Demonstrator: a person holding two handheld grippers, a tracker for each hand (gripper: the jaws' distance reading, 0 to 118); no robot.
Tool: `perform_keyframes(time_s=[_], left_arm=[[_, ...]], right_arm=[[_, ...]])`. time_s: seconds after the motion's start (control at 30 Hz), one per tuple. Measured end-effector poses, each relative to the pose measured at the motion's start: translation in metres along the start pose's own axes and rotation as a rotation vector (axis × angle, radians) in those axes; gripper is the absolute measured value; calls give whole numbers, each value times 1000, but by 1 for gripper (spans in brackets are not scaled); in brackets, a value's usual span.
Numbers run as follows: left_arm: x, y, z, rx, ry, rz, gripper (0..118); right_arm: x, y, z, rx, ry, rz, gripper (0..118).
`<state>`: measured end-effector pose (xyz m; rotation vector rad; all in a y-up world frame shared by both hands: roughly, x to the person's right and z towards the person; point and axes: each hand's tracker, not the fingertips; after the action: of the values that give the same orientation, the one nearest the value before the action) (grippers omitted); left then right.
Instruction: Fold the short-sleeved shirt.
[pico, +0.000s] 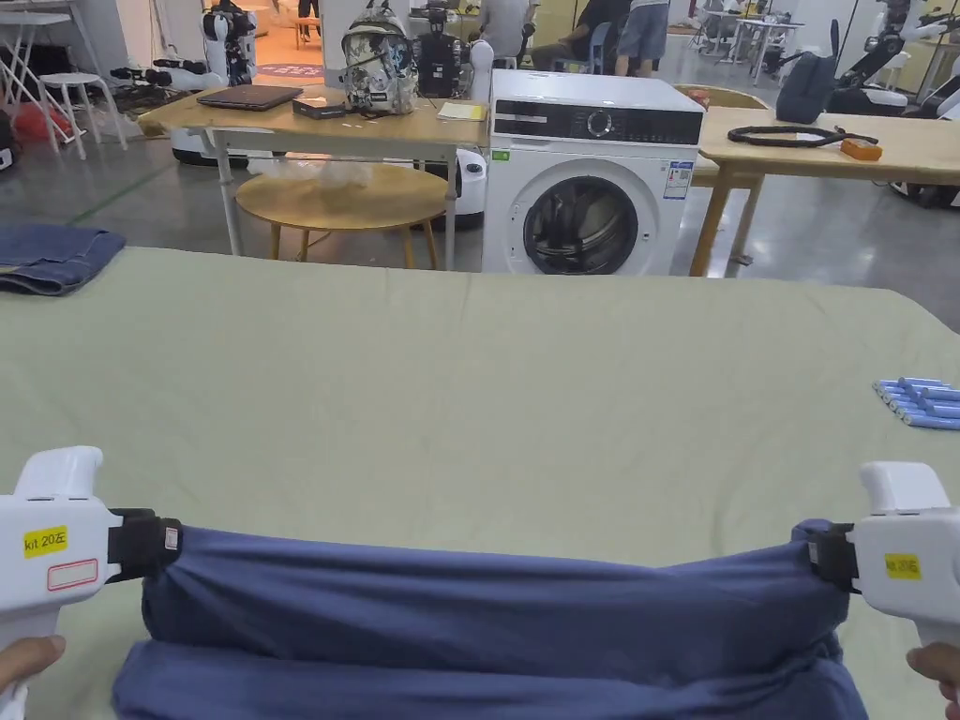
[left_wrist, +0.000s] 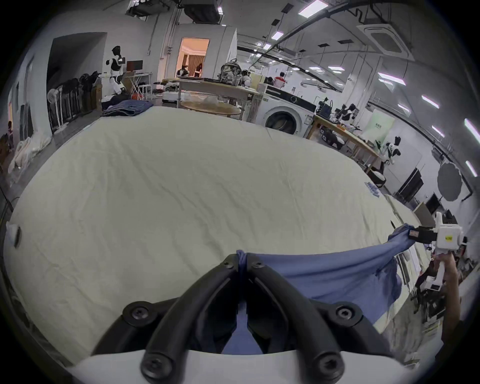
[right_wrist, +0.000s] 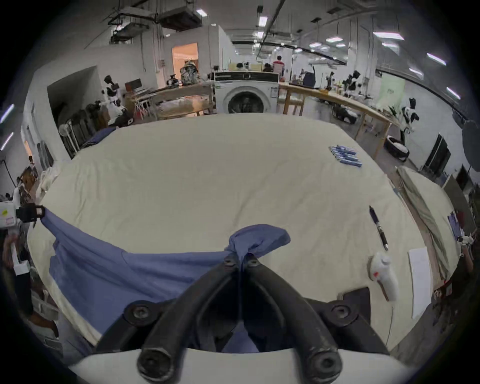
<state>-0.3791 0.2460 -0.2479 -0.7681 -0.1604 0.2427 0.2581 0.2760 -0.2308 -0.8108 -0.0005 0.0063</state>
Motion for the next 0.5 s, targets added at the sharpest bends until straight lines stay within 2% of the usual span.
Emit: perform_keyframes(time_s=[0.23,0.3,0.5], left_arm=[[5,-55,30,-21,40,-62,0],[8,-73,41,-36,57,-81,0],[4,-117,45,-130,81,-89,0]], right_arm=[[-1,-51,38,0,-1,16,0],[-5,-69,46,-32,-27,62,0],[-13,-117,50,-129,-36,90,0]])
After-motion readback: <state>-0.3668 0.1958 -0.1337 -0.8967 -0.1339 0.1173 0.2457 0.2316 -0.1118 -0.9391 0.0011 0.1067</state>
